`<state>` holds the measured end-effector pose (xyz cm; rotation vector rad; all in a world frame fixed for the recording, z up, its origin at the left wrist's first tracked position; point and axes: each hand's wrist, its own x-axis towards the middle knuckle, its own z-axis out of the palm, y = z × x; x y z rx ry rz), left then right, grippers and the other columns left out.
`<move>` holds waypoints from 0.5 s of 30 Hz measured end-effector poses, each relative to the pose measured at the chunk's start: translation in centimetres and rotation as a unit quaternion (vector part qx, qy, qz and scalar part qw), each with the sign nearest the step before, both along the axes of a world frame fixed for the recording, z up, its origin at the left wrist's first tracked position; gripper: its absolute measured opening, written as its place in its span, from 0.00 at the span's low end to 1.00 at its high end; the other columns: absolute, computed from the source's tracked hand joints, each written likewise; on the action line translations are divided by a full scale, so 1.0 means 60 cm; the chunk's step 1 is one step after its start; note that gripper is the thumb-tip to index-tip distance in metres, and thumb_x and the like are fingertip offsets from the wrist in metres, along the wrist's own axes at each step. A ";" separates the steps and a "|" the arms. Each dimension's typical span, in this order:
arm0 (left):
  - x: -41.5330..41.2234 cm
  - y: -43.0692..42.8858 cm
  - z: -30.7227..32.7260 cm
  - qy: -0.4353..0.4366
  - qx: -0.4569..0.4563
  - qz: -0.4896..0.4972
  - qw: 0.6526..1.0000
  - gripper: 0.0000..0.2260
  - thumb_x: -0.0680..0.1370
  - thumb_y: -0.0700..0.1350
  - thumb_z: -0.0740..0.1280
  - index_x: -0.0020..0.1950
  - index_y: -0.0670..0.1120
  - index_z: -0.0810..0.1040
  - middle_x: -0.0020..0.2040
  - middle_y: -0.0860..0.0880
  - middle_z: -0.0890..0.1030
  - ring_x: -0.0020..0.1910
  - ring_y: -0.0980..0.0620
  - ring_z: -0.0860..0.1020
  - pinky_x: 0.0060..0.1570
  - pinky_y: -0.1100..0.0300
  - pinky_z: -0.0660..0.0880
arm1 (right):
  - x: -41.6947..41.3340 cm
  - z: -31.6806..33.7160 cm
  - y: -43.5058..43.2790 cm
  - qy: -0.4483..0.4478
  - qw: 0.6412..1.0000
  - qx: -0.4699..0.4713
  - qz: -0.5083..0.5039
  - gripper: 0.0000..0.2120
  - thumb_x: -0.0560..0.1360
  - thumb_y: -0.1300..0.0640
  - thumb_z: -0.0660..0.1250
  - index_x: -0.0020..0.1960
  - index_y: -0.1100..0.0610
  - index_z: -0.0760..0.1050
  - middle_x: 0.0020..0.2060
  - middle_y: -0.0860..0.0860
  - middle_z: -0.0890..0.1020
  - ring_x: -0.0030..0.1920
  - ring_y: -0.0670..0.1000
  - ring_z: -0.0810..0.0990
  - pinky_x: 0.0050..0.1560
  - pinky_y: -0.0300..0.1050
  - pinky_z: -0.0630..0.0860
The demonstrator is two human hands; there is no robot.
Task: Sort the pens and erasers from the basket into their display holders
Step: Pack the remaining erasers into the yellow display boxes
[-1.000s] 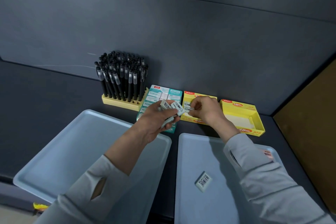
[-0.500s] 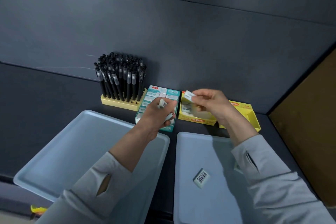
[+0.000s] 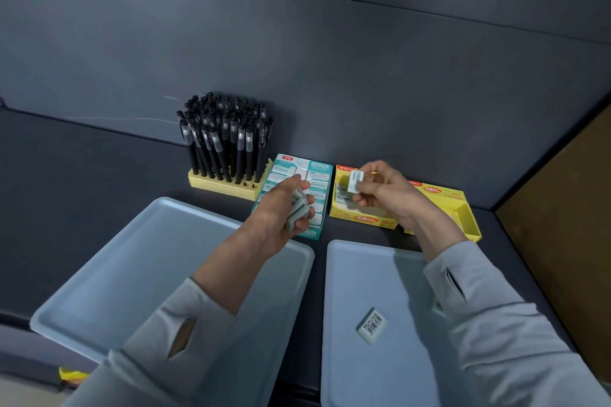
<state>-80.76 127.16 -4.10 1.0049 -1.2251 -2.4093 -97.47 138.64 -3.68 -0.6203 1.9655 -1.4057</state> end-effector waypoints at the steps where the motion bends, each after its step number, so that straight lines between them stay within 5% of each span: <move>1: -0.001 0.000 -0.001 -0.002 -0.004 0.000 1.000 0.09 0.82 0.50 0.59 0.51 0.46 0.74 0.39 0.46 0.74 0.31 0.53 0.71 0.20 0.67 0.63 | -0.002 0.000 0.000 0.013 1.000 0.005 0.004 0.11 0.79 0.69 0.62 0.58 0.58 0.70 0.43 0.57 0.78 0.36 0.49 0.79 0.36 0.40 0.79; 4: -0.003 0.002 0.000 -0.007 -0.026 -0.002 1.000 0.10 0.82 0.50 0.59 0.52 0.45 0.74 0.42 0.45 0.75 0.32 0.53 0.72 0.20 0.66 0.64 | -0.010 -0.006 0.002 0.098 0.993 0.058 0.021 0.14 0.79 0.66 0.64 0.60 0.53 0.74 0.42 0.53 0.78 0.38 0.47 0.77 0.38 0.40 0.75; 10: -0.006 0.006 0.007 0.005 -0.067 -0.012 0.998 0.11 0.83 0.51 0.59 0.55 0.45 0.75 0.46 0.44 0.77 0.34 0.53 0.74 0.23 0.66 0.66 | -0.007 -0.012 0.006 0.113 0.992 0.042 -0.022 0.11 0.73 0.72 0.67 0.41 0.57 0.77 0.34 0.54 0.78 0.33 0.47 0.75 0.31 0.34 0.75; 15: -0.007 0.010 0.013 0.008 -0.078 -0.018 0.997 0.11 0.83 0.51 0.58 0.55 0.45 0.74 0.46 0.44 0.77 0.34 0.53 0.74 0.24 0.66 0.67 | -0.011 -0.020 0.006 0.238 0.961 0.137 0.025 0.14 0.70 0.70 0.70 0.47 0.52 0.81 0.39 0.50 0.81 0.39 0.49 0.78 0.40 0.42 0.77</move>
